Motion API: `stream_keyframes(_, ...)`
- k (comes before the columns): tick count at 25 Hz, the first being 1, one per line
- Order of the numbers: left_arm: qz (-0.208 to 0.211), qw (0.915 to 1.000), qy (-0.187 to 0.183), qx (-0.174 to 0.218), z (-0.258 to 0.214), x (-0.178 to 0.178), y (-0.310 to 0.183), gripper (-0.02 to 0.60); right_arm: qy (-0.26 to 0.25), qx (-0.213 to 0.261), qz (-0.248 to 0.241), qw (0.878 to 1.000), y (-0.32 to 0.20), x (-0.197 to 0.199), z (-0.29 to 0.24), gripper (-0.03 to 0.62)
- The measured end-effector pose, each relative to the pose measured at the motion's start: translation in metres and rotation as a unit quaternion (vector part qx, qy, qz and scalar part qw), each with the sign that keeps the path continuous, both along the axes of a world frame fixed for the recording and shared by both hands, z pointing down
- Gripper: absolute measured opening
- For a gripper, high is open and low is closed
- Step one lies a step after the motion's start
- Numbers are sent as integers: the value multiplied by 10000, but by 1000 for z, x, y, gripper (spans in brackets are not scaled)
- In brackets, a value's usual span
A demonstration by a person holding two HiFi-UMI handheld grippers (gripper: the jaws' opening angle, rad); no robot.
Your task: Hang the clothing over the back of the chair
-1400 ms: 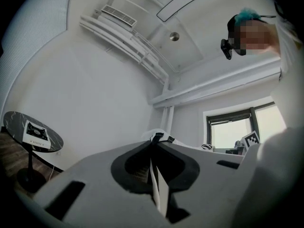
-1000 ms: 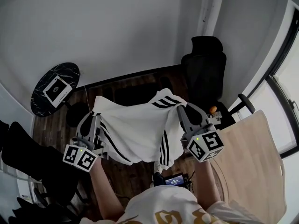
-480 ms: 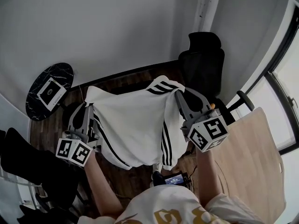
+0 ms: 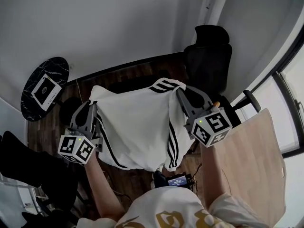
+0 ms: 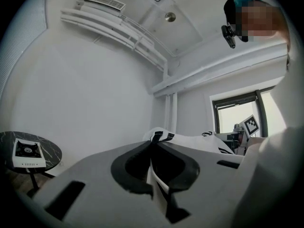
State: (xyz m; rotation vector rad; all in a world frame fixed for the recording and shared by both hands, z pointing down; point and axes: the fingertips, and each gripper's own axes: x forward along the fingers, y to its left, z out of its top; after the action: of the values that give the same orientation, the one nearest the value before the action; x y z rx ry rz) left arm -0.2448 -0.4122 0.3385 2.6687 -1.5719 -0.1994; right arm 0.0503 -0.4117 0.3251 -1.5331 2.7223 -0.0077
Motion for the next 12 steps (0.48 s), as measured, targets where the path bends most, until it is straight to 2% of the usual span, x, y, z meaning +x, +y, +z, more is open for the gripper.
stream_keyframes(8,22,9984,-12,-566,57,-4,-48,31,218,-580,-192,9979,-50,-10,51,40)
stream_keyframes(12,65,9961,-133,-871,88,4,-68,31,407,-882,-459,9942,-67,-10,77,40)
